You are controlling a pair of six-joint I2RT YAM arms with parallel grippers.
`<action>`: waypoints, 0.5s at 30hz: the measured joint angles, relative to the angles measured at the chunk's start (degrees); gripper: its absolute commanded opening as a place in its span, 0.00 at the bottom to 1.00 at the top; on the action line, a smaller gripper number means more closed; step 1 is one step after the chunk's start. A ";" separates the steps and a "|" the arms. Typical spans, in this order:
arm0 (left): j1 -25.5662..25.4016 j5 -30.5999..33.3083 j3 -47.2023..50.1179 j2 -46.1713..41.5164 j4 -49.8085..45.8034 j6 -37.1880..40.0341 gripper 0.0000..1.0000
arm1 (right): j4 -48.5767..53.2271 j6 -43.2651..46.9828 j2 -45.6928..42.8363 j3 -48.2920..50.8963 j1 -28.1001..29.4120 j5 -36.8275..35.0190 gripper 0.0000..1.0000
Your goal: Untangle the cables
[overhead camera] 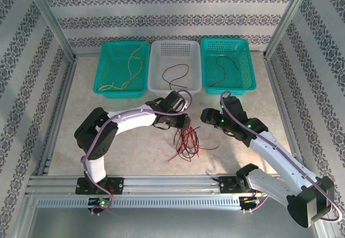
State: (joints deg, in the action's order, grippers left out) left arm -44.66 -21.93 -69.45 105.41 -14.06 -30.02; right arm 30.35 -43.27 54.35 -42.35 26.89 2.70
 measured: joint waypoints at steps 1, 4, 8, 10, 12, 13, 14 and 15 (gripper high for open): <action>0.04 -0.28 -0.04 0.00 0.02 0.02 0.00 | -0.02 -0.07 0.00 0.00 0.00 0.02 0.70; 0.11 -0.52 -0.04 -0.15 0.00 0.24 0.00 | -0.04 -0.07 0.00 -0.02 0.37 0.28 0.70; 0.13 -0.52 -0.09 -3.17 -0.98 0.59 0.00 | -0.20 0.17 -0.35 -0.46 1.29 1.49 0.71; 0.15 -0.50 -0.33 -6.36 -2.19 1.03 0.00 | -0.57 0.57 -0.57 -1.22 1.92 2.36 0.72; 0.15 -0.50 -0.98 -10.27 -3.28 1.33 0.00 | -1.49 1.25 -0.92 -2.03 2.80 3.26 0.74; 0.15 -0.50 -1.57 -12.44 -3.72 1.49 0.00 | -2.12 1.64 -1.11 -2.51 3.54 3.69 0.75; 0.15 -0.50 -2.27 -14.64 -4.00 1.53 0.00 | -2.78 1.95 -1.22 -3.06 4.39 4.15 0.75; 0.15 -0.50 -2.99 -16.46 -4.22 1.53 0.00 | -3.30 2.32 -1.27 -3.50 5.03 4.44 0.75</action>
State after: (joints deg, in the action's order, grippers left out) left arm -44.51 -22.44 -72.44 88.95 -18.28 -28.49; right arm 27.05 -40.95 53.08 -45.84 31.92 7.14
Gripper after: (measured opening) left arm 0.040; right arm 0.748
